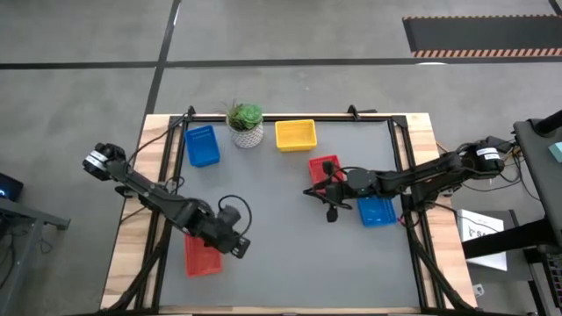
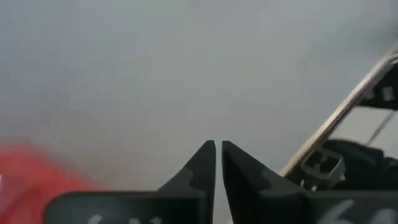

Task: Stack baskets by color
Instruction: Stack the bottom red bin on top of the top red bin

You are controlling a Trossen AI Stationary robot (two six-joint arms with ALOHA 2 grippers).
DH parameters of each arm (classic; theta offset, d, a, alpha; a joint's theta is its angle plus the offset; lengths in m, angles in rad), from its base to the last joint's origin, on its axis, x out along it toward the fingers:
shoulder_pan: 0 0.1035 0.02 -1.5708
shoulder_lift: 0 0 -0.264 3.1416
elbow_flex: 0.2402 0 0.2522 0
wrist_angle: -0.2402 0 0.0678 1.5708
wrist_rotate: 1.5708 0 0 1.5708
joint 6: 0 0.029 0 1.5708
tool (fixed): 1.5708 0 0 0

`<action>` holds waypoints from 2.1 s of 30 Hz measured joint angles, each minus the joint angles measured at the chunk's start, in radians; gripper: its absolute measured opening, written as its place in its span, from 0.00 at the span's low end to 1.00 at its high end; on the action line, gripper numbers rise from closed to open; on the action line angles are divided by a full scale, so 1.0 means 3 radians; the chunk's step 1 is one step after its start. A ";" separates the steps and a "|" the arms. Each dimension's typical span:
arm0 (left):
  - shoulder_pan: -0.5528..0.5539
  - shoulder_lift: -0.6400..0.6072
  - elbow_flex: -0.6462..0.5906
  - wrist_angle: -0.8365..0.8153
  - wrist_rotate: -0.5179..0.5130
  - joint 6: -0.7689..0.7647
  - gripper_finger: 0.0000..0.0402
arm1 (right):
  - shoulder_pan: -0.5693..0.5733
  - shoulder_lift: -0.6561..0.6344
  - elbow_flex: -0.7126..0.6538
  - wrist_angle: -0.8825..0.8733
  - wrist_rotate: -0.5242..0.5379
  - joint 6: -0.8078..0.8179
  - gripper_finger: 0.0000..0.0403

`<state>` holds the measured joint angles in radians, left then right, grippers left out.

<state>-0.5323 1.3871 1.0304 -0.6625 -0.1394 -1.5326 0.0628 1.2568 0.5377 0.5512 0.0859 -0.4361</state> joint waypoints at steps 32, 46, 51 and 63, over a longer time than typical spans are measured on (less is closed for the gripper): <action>-0.0039 0.0755 0.0419 -0.1381 0.0875 -0.0893 0.31 | -0.0003 0.0001 -0.0086 -0.0002 0.0014 -0.0059 0.02; -0.0037 0.0788 0.0016 -0.0958 0.0831 -0.0891 0.32 | -0.0008 0.0001 -0.0099 -0.0001 0.0016 -0.0058 0.02; -0.0038 0.0786 -0.0027 -0.0898 0.0830 -0.0891 0.27 | -0.0013 0.0001 -0.0100 -0.0001 0.0016 -0.0031 0.02; -0.0037 0.0589 0.0066 -0.0882 0.0820 -0.0886 0.23 | -0.0013 0.0003 -0.0104 -0.0001 0.0016 -0.0028 0.02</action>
<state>-0.5434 1.5638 1.0501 -0.9270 0.1067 -1.7985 0.0589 1.2575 0.5064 0.5510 0.0906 -0.4446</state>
